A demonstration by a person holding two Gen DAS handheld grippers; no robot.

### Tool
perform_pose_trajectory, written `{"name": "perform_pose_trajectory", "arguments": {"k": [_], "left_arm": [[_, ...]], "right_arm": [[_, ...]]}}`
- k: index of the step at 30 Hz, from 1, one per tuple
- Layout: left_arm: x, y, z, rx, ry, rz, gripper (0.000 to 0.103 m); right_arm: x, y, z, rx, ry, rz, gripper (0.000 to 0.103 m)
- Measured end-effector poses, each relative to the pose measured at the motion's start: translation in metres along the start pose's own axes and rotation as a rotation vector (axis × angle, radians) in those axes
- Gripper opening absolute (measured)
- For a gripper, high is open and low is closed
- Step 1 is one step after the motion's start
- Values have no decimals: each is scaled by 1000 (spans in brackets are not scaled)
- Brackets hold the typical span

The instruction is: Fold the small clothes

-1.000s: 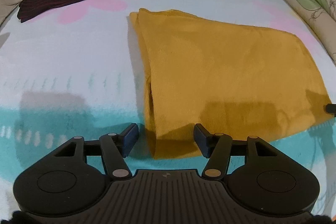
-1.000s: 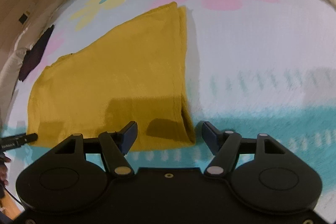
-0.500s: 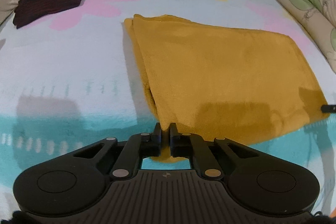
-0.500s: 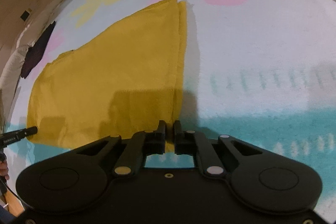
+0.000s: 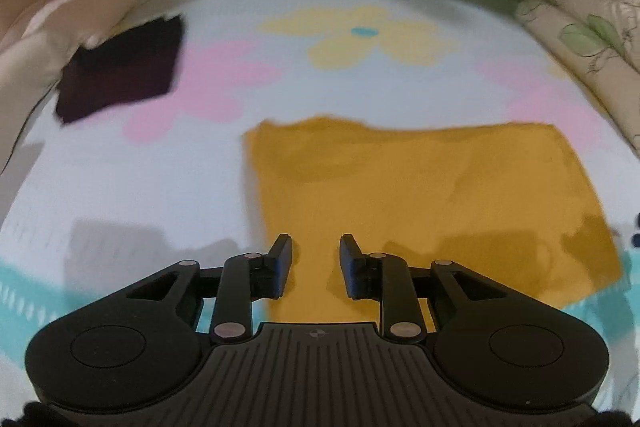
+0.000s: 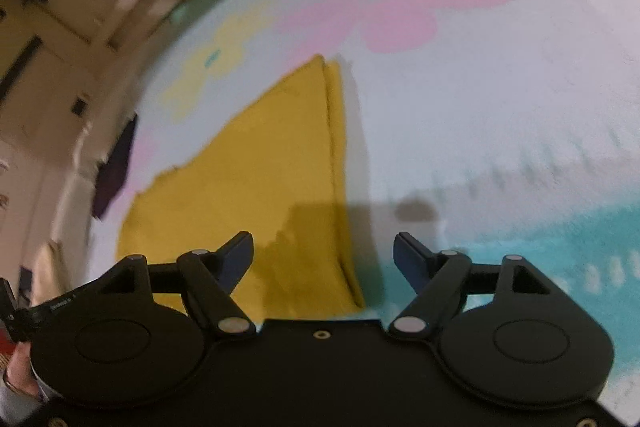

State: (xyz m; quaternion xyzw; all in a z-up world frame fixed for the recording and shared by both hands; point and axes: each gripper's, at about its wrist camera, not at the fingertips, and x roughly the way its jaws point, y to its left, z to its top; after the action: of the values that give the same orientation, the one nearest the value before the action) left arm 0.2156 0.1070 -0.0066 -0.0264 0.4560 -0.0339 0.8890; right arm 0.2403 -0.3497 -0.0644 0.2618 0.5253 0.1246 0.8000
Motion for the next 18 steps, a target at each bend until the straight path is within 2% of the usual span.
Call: {"name": "perform_pose_trajectory", "arguments": {"k": [5, 8, 9, 12, 18], "left_arm": [[27, -43, 16, 51, 29, -70, 26], [48, -62, 24, 36, 47, -111, 26], [56, -66, 26, 21, 55, -122, 26], [77, -78, 28, -4, 84, -128, 26], [108, -96, 26, -12, 126, -131, 28]], "right_arm": [[21, -4, 0, 24, 30, 26, 80], [37, -4, 3, 21, 51, 16, 80], [41, -4, 4, 21, 56, 17, 84], [43, -2, 7, 11, 48, 44, 96], [58, -5, 24, 11, 24, 102, 96]]}}
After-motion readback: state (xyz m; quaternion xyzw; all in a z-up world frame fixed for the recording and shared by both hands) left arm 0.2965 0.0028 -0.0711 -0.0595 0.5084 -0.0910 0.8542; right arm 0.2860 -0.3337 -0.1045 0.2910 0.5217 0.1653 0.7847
